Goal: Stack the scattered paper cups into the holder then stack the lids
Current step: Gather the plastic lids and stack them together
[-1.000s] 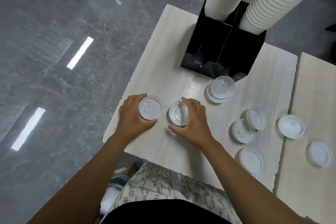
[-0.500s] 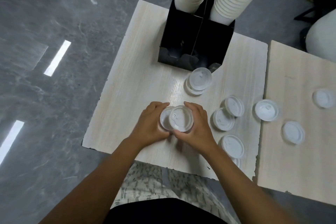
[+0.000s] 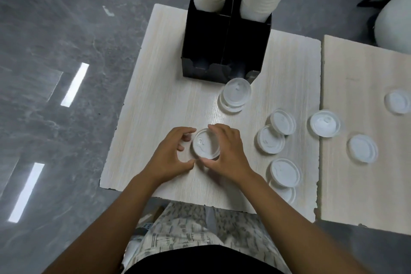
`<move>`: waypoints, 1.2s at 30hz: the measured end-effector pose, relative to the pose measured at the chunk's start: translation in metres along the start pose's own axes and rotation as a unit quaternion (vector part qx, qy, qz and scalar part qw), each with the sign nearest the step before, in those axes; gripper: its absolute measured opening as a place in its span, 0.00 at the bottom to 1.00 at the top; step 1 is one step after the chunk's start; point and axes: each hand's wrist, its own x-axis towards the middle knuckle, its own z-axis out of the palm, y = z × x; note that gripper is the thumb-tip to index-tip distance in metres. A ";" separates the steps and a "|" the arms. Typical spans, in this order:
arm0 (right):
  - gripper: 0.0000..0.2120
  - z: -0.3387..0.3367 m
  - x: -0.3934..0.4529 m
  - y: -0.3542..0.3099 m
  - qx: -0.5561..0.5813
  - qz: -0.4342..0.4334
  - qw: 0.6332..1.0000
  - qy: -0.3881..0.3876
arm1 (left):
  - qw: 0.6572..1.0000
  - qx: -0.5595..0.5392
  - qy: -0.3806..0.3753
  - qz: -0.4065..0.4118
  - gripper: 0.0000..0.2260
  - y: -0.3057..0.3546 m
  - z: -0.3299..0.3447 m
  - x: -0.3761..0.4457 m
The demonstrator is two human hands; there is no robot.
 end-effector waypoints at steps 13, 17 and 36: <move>0.37 -0.049 0.036 0.015 0.160 0.108 0.960 0.204 | 0.995 -0.052 0.079 0.021 0.30 0.037 -0.008 0.090; 0.30 -0.063 0.062 0.032 0.154 0.109 0.948 0.258 | 0.994 -0.042 0.093 0.048 0.27 0.053 -0.007 0.135; 0.17 -0.071 0.075 0.045 0.162 0.124 0.943 0.264 | 0.995 -0.023 0.093 0.033 0.13 0.062 0.011 0.155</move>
